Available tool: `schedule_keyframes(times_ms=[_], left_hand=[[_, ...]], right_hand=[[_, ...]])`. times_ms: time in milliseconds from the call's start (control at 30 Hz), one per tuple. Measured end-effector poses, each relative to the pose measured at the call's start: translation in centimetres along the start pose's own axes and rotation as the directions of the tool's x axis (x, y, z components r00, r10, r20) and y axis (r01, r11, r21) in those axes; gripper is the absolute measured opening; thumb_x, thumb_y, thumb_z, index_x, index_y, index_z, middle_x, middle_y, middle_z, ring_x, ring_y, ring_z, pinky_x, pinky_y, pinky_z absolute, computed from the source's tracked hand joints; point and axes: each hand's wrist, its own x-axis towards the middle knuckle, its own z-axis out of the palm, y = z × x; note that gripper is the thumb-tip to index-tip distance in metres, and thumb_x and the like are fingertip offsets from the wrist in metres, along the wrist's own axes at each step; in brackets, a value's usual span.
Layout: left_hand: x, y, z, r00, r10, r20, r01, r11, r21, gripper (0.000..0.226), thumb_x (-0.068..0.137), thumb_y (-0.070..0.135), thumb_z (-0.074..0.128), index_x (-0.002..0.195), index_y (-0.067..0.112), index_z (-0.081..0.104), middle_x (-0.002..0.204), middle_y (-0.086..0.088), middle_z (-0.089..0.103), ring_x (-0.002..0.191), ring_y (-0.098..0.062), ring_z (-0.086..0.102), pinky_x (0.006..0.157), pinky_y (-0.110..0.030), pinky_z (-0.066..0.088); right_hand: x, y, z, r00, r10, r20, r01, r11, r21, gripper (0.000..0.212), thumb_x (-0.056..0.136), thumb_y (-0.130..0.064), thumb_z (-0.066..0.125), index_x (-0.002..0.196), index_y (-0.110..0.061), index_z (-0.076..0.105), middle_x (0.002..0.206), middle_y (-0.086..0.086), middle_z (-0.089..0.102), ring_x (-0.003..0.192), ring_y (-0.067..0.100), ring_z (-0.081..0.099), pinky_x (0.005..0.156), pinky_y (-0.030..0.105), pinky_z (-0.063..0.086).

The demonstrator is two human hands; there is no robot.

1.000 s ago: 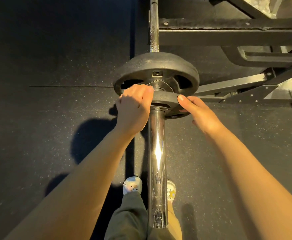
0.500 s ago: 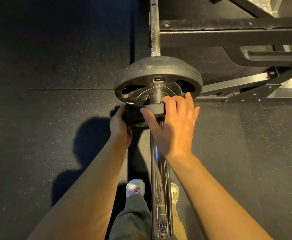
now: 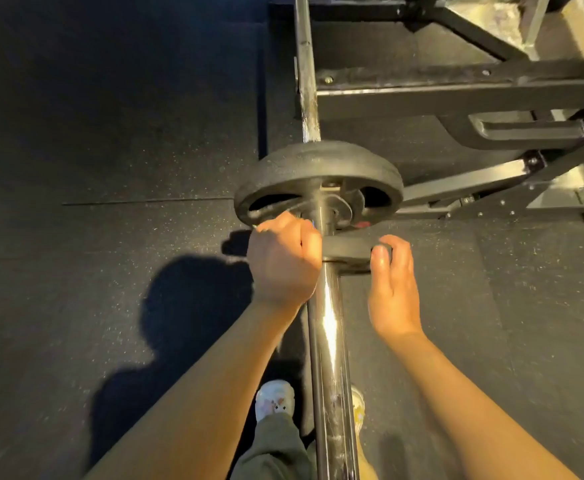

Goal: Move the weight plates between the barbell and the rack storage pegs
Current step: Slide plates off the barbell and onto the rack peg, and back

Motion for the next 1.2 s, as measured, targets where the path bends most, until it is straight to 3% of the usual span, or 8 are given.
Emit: schedule_keyframes(times_ms=[267,400,567,733,833,967,1067,1200], left_hand=[[-1.8,-2.9,-0.7,0.997,-0.018,-0.079,0.013,0.998,-0.062,0.038,0.096,0.027,0.022,0.064,0.022,0.043,0.056,0.011,0.034,0.054,-0.002,0.042,0.054,-0.011,0.029],[-1.9,-4.2,-2.2,0.962,-0.226,0.155,0.246,0.961,-0.127,0.056,0.092,0.048,0.022,0.099,0.006,0.058,0.087,-0.012,0.060,0.083,-0.017,0.058,0.073,-0.026,0.046],[-1.5,-2.6,-4.0,0.907,-0.383,0.174,0.392,0.919,-0.024,0.034,0.103,0.020,0.026,0.098,0.007,0.057,0.096,-0.019,0.056,0.081,-0.015,0.052,0.068,-0.015,0.034],[-2.4,0.3,-2.8,0.943,-0.313,0.108,0.308,0.949,0.063,0.040,0.104,0.022,0.028,0.079,0.007,0.055,0.073,-0.008,0.053,0.067,-0.009,0.048,0.062,-0.006,0.036],[-2.8,1.2,-2.3,0.977,-0.210,0.039,0.191,0.941,0.279,0.029,0.104,0.023,0.026,0.081,0.015,0.043,0.077,0.000,0.046,0.074,-0.011,0.048,0.072,-0.020,0.039],[-2.5,1.0,-1.9,0.994,0.026,0.110,-0.076,0.874,0.480,0.029,0.101,0.022,0.029,0.074,0.022,0.040,0.058,0.012,0.032,0.051,0.005,0.031,0.048,-0.013,0.021],[-2.3,1.1,-1.6,0.979,0.151,0.134,-0.201,0.785,0.586,0.037,0.102,0.021,0.031,0.072,0.019,0.052,0.057,0.012,0.023,0.045,0.003,0.018,0.048,-0.015,0.010],[-2.2,2.5,0.3,0.912,0.377,0.160,-0.383,0.648,0.658,0.039,0.100,0.027,0.043,0.069,0.012,0.061,0.057,-0.003,0.047,0.052,-0.022,0.034,0.054,-0.031,0.018]], right_hand=[[-1.5,-2.2,1.4,0.980,-0.171,-0.101,0.148,0.968,-0.202,0.066,0.088,-0.058,0.028,0.126,-0.008,0.048,0.128,0.007,0.047,0.121,0.023,0.042,0.100,0.044,0.040],[-2.1,-3.6,1.8,0.977,-0.195,-0.080,0.150,0.910,-0.386,0.067,0.088,-0.058,0.029,0.128,-0.009,0.049,0.133,0.012,0.047,0.130,0.029,0.037,0.108,0.045,0.034],[-3.2,-4.4,2.8,0.953,-0.279,-0.118,0.185,0.843,-0.504,0.061,0.091,-0.055,0.035,0.126,-0.008,0.052,0.129,0.017,0.050,0.129,0.037,0.039,0.104,0.054,0.035],[-2.2,-3.6,2.0,0.956,-0.279,-0.095,0.218,0.887,-0.406,0.056,0.090,-0.056,0.033,0.121,-0.014,0.056,0.124,0.009,0.053,0.125,0.027,0.041,0.107,0.044,0.033],[-1.1,-2.5,1.7,0.944,-0.307,-0.118,0.268,0.927,-0.264,0.046,0.094,-0.046,0.028,0.106,-0.015,0.059,0.108,0.003,0.056,0.109,0.021,0.046,0.101,0.040,0.034],[-0.8,-2.0,2.4,0.943,-0.244,-0.227,0.217,0.966,-0.138,0.042,0.094,-0.036,0.024,0.099,-0.010,0.056,0.101,0.002,0.055,0.102,0.017,0.045,0.100,0.038,0.034],[-0.5,-1.3,1.8,0.959,-0.215,-0.182,0.205,0.976,-0.073,0.041,0.093,-0.038,0.019,0.099,-0.014,0.052,0.099,-0.006,0.049,0.098,0.009,0.039,0.098,0.032,0.032],[-0.8,1.3,0.3,0.991,0.129,-0.022,-0.122,0.972,0.200,0.035,0.091,-0.045,0.018,0.104,-0.031,0.047,0.110,-0.004,0.053,0.105,0.012,0.046,0.103,0.037,0.037]])
